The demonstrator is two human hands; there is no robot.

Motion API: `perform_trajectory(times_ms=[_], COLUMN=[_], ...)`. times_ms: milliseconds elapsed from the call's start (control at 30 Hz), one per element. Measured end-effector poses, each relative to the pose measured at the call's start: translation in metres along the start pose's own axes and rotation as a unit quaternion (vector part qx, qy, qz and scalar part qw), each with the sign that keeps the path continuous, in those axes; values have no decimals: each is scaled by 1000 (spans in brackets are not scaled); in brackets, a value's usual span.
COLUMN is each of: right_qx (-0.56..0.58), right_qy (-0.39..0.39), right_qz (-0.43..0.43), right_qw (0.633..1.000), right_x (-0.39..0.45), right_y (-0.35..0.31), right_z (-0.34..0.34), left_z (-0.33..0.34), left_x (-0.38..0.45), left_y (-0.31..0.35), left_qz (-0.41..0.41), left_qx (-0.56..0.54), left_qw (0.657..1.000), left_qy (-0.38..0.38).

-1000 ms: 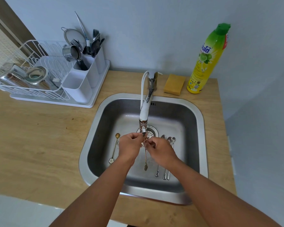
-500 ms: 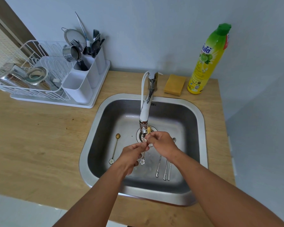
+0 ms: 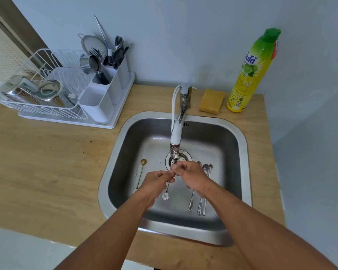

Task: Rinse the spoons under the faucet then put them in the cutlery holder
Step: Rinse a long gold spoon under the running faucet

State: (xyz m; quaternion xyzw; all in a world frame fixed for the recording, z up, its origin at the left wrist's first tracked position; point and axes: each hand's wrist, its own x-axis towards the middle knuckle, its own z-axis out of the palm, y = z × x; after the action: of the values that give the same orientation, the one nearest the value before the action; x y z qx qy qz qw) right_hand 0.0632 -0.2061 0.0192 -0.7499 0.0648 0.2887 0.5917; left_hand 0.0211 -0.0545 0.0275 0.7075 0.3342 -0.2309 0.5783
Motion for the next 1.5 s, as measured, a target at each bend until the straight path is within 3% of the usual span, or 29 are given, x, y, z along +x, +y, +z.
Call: perform_trajectory(times_ms=[333, 500, 800, 967, 1267, 1500], right_qx=[70, 95, 50, 47, 74, 71], right_qy=[54, 34, 28, -8, 16, 44], right_qz=[15, -15, -56, -44, -11, -9], right_qw=[996, 995, 997, 998, 997, 996], right_x=[8, 5, -2, -8, 1, -5], right_y=[0, 7, 19, 27, 10, 13], right_z=[-10, -11, -6, 2, 3, 7], left_z=[-15, -17, -13, -13, -10, 2], left_x=[-1, -1, -4, -4, 2, 6], left_y=[-5, -8, -14, -24, -22, -8], left_qz=[-1, -2, -7, -9, 49, 73], left_qx=[57, 62, 71, 38, -11, -25], left_qw=[998, 998, 997, 999, 998, 997], left_qy=[-26, -30, -29, -27, 47, 27])
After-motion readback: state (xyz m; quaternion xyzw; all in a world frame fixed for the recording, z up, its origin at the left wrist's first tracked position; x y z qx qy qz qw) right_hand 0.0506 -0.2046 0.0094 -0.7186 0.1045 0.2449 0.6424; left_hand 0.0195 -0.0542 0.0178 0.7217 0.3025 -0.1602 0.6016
